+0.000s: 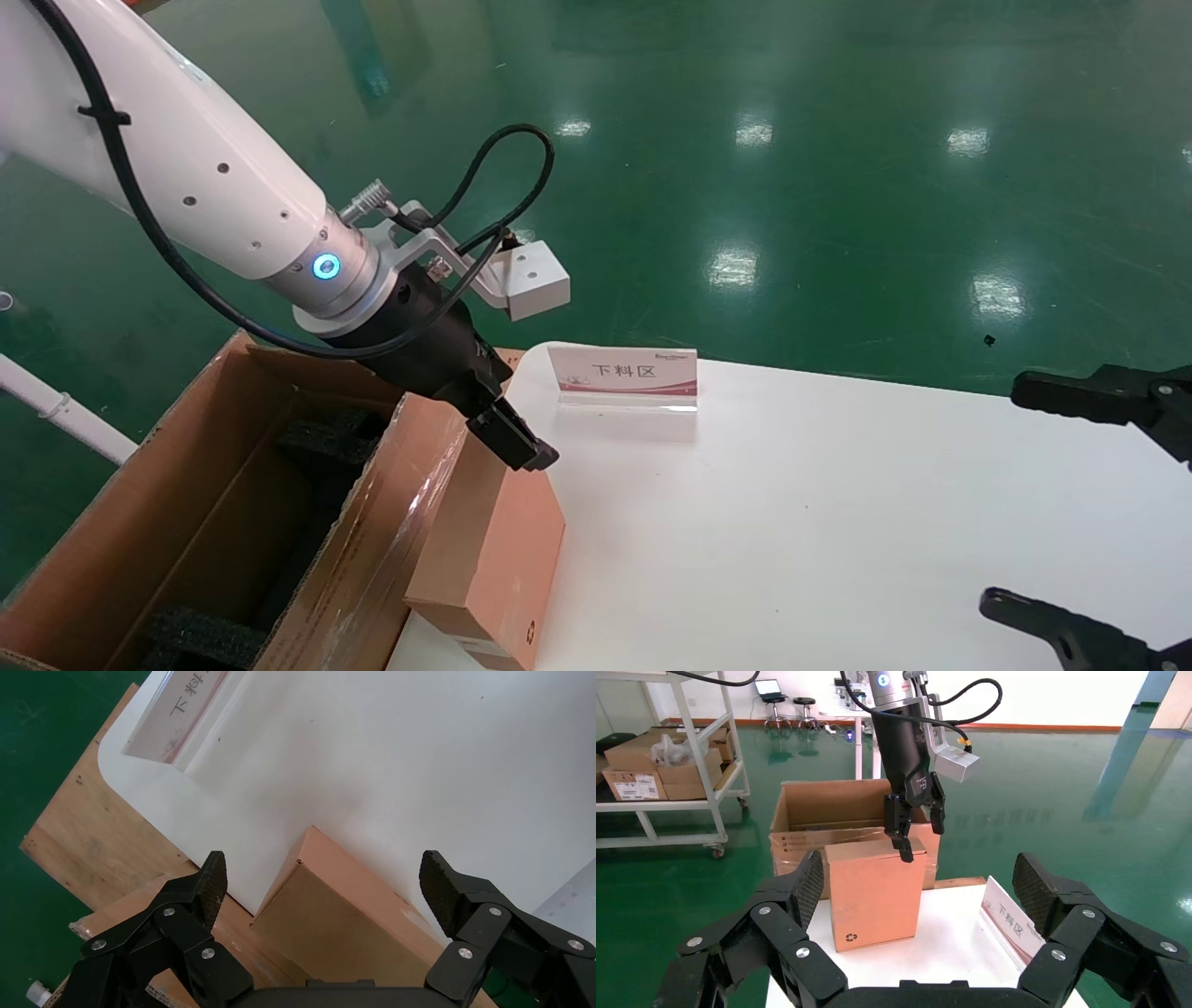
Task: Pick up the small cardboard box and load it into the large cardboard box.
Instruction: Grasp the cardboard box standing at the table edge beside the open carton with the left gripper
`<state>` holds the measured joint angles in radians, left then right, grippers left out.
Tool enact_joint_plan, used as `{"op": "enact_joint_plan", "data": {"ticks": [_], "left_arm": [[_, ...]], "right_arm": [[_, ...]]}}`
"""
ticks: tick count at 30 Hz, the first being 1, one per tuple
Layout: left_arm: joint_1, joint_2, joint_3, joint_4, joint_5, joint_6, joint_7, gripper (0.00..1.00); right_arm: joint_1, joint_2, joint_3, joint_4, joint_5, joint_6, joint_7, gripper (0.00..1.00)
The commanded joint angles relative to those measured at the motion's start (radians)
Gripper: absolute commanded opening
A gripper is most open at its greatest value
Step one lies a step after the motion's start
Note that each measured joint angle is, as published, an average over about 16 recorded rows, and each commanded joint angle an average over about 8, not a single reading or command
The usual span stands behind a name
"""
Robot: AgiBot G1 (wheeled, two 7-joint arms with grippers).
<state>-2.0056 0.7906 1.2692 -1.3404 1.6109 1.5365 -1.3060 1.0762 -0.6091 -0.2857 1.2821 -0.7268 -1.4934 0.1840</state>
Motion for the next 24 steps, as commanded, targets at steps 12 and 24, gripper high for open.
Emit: {"op": "enact_joint_plan", "data": {"ticks": [12,24], "left_arm": [[-0.017,-0.024,0.015,0.013,-0.01,0.019,-0.002,1.0],[-0.121,0.035,0.166,0.016,-0.1,0.049,-0.119,1.0]], "right_arm": [[0.0,0.0,0.0,-0.001,0.001,0.0,0.0,1.0],[0.001,0.0,-0.001,-0.001,0.001,0.0,-0.001,1.0]]}}
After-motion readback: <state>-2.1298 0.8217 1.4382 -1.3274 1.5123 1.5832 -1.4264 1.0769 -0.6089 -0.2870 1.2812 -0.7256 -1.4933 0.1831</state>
